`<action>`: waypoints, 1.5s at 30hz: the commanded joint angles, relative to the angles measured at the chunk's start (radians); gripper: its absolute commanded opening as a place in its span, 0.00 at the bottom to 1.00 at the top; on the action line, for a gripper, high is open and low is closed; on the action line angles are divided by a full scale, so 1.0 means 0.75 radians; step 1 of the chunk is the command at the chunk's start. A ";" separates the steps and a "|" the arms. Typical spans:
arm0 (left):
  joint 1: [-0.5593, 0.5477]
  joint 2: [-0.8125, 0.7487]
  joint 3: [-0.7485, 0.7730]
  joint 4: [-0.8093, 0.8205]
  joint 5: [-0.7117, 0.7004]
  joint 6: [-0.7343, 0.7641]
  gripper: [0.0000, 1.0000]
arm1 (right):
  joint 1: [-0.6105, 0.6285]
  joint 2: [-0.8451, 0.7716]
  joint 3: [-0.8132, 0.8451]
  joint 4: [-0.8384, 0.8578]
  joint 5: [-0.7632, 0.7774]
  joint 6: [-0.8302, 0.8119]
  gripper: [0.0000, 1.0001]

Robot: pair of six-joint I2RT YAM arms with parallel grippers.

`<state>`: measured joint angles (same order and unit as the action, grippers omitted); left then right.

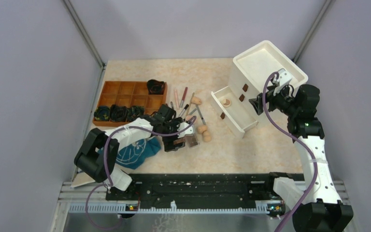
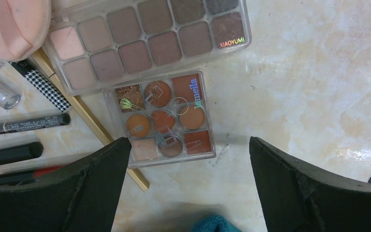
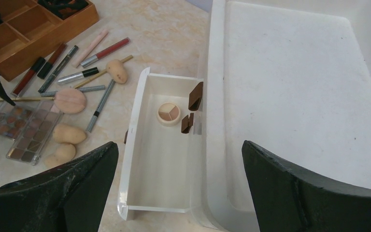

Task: Organize the makeup
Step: Pick up the makeup from the center of the board.

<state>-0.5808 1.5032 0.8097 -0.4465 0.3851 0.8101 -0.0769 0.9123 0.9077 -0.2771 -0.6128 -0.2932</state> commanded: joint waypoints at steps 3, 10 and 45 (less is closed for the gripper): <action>0.005 0.050 0.061 0.020 0.115 0.000 0.99 | -0.020 -0.004 0.011 0.020 -0.032 -0.006 0.99; 0.002 0.098 0.075 0.060 0.103 0.007 0.99 | -0.020 0.007 0.012 0.012 -0.036 -0.012 0.99; -0.009 0.118 0.102 -0.047 0.018 0.113 0.97 | -0.021 0.031 0.014 -0.003 -0.029 -0.032 0.99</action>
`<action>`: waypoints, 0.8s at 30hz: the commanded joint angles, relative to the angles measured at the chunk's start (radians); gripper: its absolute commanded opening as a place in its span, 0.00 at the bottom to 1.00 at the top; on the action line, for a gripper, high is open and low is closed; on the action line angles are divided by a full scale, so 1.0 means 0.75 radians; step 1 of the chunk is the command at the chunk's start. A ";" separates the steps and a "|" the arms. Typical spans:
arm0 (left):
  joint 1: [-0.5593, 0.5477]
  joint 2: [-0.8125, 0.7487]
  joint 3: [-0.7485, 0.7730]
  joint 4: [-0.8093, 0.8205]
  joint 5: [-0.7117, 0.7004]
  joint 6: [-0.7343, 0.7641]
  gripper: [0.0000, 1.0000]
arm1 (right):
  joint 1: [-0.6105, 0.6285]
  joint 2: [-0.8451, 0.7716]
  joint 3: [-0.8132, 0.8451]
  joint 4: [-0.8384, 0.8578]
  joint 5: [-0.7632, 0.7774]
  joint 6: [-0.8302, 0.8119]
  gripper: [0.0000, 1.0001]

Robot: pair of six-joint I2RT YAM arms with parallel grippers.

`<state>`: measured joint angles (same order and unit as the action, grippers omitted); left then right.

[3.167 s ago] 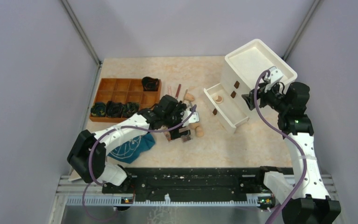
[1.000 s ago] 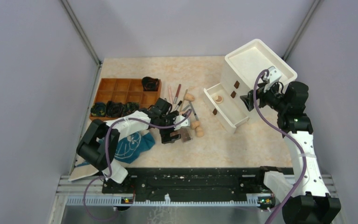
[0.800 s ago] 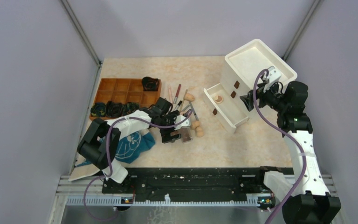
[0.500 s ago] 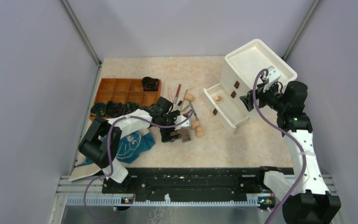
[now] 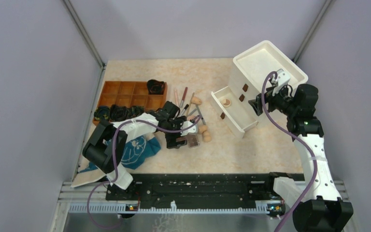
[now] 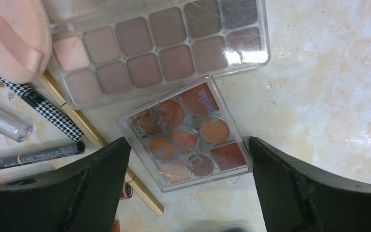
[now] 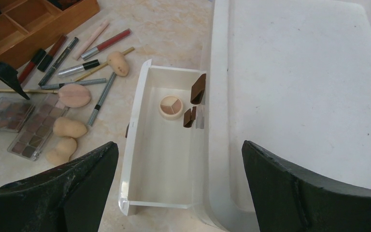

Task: Organize the makeup
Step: Pick up the makeup from the center of the board.

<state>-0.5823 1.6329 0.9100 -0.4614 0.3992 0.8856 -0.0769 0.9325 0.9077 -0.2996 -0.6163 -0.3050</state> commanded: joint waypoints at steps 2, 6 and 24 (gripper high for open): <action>-0.007 -0.076 -0.044 0.002 -0.012 -0.006 0.94 | -0.020 0.004 0.015 0.025 -0.023 -0.017 0.99; -0.008 -0.091 -0.045 0.012 -0.013 -0.038 0.90 | -0.020 0.004 0.017 0.025 -0.023 -0.017 0.99; -0.048 -0.046 -0.083 0.065 -0.058 -0.205 0.89 | -0.020 0.006 0.018 0.021 -0.019 -0.019 0.99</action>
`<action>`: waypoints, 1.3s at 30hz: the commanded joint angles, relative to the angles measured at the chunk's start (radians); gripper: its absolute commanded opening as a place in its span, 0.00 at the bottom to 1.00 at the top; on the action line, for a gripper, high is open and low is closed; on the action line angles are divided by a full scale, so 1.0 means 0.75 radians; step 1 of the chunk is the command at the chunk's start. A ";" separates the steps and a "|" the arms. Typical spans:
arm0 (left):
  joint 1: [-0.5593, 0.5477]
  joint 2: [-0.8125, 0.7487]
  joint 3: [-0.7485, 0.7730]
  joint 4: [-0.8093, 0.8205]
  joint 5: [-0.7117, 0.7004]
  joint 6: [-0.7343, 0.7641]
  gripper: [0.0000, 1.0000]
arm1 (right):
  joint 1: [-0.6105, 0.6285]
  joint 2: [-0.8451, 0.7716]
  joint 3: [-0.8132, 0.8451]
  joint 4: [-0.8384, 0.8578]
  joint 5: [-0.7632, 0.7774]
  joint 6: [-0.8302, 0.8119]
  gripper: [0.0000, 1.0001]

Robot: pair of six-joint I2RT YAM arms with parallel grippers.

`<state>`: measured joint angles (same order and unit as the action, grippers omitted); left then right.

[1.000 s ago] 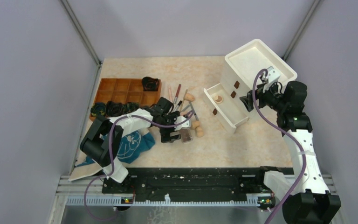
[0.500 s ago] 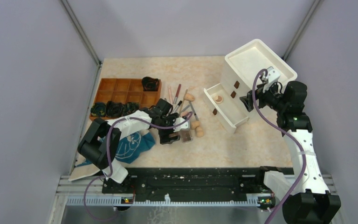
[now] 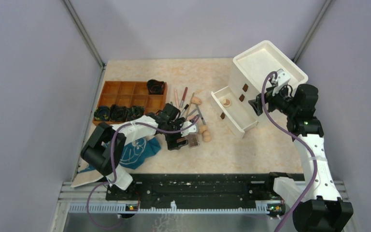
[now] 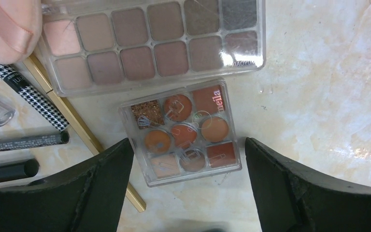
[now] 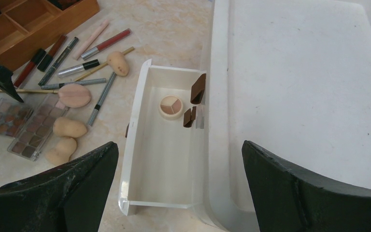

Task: Organize the makeup
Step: Pick up the makeup from the center of the board, then place the makeup in the drawer.

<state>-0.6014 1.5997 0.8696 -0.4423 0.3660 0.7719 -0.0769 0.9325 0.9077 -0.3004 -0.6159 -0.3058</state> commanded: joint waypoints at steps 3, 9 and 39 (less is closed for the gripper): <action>-0.025 -0.021 -0.026 0.043 -0.015 -0.053 0.78 | -0.020 0.009 0.019 0.022 -0.019 -0.018 0.99; -0.025 -0.067 0.039 -0.052 -0.016 -0.037 0.57 | -0.020 0.010 0.019 0.022 -0.017 -0.018 0.99; -0.103 0.425 1.029 0.228 0.263 -0.580 0.50 | -0.020 -0.075 0.074 0.010 0.059 0.042 0.99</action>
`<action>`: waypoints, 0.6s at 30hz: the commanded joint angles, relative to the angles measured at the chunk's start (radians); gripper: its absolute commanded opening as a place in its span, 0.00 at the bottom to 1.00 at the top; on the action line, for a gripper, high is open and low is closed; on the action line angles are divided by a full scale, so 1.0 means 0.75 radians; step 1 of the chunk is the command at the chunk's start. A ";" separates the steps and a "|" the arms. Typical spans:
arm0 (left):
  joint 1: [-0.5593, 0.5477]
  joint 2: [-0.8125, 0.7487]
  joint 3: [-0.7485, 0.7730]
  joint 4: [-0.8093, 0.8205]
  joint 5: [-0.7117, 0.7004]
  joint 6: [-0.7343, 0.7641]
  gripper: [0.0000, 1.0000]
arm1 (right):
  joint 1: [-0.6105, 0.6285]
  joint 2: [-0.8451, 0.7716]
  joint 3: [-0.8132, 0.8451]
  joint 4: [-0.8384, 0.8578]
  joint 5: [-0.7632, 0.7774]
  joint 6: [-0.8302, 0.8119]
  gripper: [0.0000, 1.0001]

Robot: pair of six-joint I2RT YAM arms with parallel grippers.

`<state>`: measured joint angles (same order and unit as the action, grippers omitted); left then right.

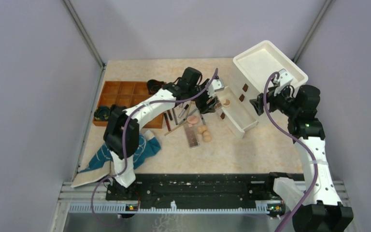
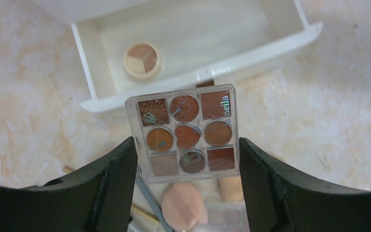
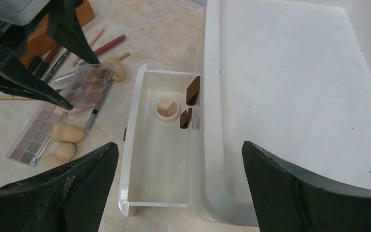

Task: Organize the makeup
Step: Place the makeup in the drawer.

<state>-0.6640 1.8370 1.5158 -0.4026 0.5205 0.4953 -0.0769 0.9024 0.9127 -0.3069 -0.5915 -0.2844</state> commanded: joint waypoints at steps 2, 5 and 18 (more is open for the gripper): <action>-0.027 0.188 0.255 0.200 0.060 -0.272 0.51 | -0.020 -0.038 0.066 0.020 0.034 0.013 0.99; -0.046 0.285 0.358 0.250 0.054 -0.333 0.51 | -0.022 -0.039 0.065 0.021 0.035 0.013 0.99; -0.133 0.510 0.411 0.465 -0.043 -0.554 0.53 | -0.023 -0.039 0.060 0.021 0.032 0.007 0.99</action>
<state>-0.7498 2.1944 1.7805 -0.1425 0.5133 0.1421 -0.0795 0.8906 0.9127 -0.3069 -0.5652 -0.2844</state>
